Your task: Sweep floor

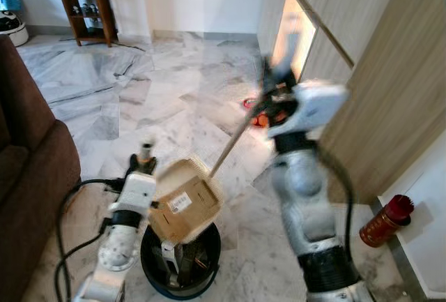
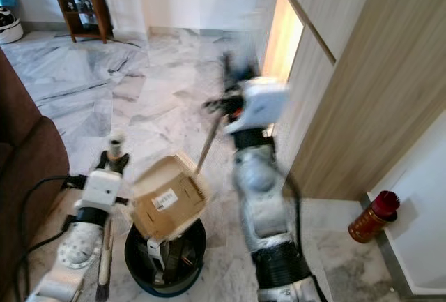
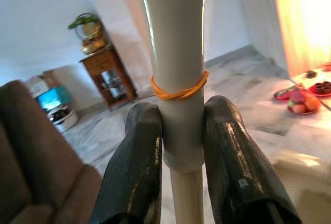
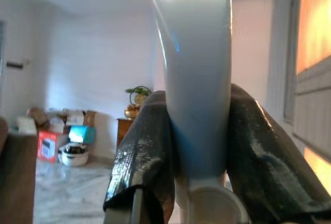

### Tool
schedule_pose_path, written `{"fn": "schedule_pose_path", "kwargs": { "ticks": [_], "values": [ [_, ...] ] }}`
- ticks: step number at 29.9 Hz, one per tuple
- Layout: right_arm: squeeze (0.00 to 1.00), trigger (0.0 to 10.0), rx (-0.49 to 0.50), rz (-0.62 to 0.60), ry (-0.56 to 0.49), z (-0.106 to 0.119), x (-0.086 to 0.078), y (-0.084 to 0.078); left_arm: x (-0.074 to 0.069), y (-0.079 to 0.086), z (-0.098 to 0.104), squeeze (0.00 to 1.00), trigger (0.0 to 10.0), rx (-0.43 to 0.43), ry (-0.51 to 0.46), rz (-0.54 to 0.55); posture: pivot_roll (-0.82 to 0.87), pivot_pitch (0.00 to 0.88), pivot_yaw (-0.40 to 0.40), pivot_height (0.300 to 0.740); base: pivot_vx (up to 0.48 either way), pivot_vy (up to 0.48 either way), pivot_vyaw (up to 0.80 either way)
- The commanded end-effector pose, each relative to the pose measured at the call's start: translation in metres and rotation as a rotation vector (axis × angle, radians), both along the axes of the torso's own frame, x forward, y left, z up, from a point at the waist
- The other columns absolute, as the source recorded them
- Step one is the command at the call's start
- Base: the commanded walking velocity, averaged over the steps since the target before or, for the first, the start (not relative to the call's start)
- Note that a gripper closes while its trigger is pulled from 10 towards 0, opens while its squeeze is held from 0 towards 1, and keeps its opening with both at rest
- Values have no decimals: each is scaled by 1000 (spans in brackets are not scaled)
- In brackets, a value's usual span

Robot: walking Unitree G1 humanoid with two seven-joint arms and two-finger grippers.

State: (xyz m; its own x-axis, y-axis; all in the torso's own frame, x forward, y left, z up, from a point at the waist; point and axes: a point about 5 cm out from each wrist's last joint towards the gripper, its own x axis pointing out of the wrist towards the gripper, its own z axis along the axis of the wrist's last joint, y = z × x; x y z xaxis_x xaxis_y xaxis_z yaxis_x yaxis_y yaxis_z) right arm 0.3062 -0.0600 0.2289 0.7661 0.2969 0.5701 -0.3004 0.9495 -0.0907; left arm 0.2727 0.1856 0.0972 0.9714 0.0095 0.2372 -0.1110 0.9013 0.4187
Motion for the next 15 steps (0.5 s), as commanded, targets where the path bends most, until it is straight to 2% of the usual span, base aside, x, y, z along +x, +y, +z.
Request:
{"fn": "schedule_pose_path", "kwargs": {
  "ticks": [1, 9, 15],
  "values": [
    [0, 10000, 43, 12, -111, 22, -8, -1, 1, -3, 7, 0, 10000, 12, -39, -10, 169, 0, -54, 740, 0, 0, 0],
    [0, 10000, 47, 28, -132, 24, -13, 3, 1, -3, 7, 0, 10000, 9, -39, -14, 168, 0, -50, 740, 0, 0, 0],
    [0, 10000, 62, 51, -152, 26, -23, 10, 3, -2, 8, 0, 10000, 11, -41, -20, 163, 0, -34, 740, 0, 0, 0]
  ]
}}
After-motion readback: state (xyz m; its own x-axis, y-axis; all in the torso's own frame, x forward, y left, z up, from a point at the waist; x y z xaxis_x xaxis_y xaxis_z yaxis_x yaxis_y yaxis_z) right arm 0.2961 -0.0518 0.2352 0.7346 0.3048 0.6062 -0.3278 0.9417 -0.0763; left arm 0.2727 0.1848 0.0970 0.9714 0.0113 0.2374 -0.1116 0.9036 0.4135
